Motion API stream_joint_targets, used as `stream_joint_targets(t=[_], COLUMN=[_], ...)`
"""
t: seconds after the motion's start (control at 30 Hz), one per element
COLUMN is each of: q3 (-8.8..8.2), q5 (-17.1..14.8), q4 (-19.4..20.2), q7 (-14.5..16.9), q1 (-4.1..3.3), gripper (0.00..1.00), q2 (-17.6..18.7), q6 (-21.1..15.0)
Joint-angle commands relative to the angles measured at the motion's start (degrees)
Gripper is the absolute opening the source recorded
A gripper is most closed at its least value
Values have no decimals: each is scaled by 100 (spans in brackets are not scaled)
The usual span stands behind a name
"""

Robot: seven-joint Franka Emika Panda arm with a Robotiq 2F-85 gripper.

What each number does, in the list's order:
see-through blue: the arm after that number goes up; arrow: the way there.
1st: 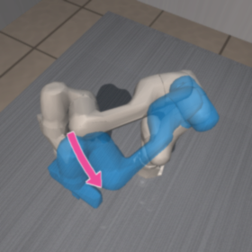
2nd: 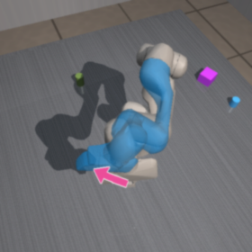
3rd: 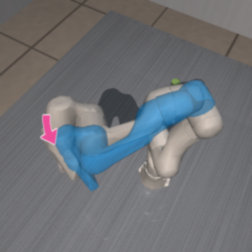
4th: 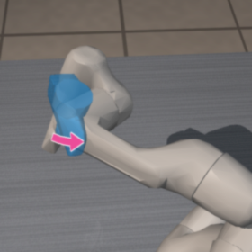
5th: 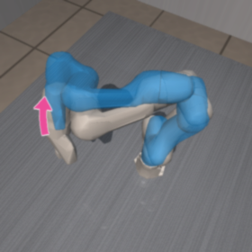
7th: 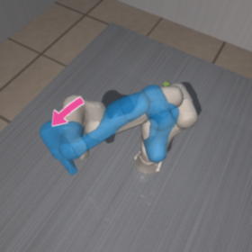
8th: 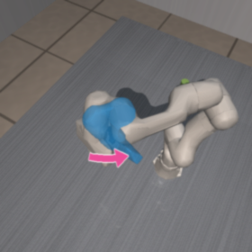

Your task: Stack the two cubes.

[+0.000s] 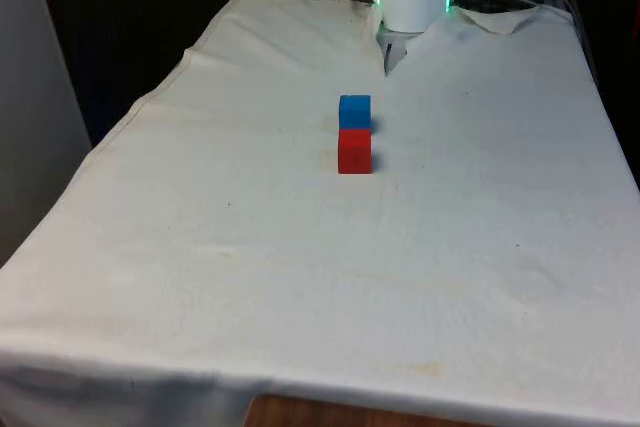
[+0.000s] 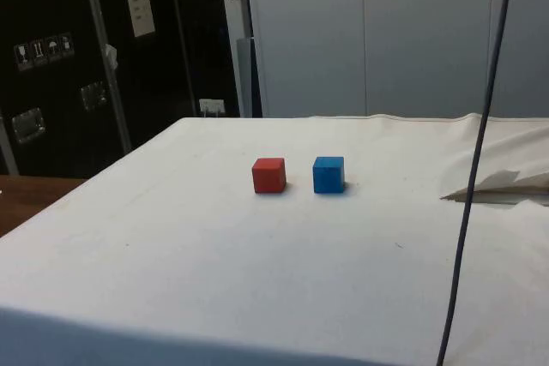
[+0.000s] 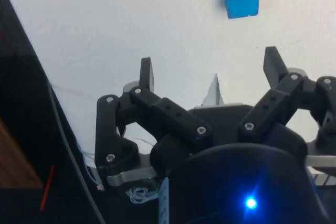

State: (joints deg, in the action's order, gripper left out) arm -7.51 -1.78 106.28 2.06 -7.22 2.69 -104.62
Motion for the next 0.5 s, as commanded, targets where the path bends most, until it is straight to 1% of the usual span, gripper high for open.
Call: stream_joint_targets(t=[0.0,0.07,0.13,0.17,0.27,0.3,0.37,0.47], q3=[6,23,29,40,57,52,80,92], q5=[0,69,80,97,126,80,149,178], q4=[46,292,350,470,653,636,854,1049], q7=[6,-23,-23,-34,-40,0,-40,-40], q1=[0,-11,-11,-11,-11,0,-11,-6], gripper=[100,100,100,100,100,100,100,100], q2=[-40,-252,-292,-384,-510,-487,-642,-762], q6=[-6,-143,-166,-241,-344,-281,-481,-602])
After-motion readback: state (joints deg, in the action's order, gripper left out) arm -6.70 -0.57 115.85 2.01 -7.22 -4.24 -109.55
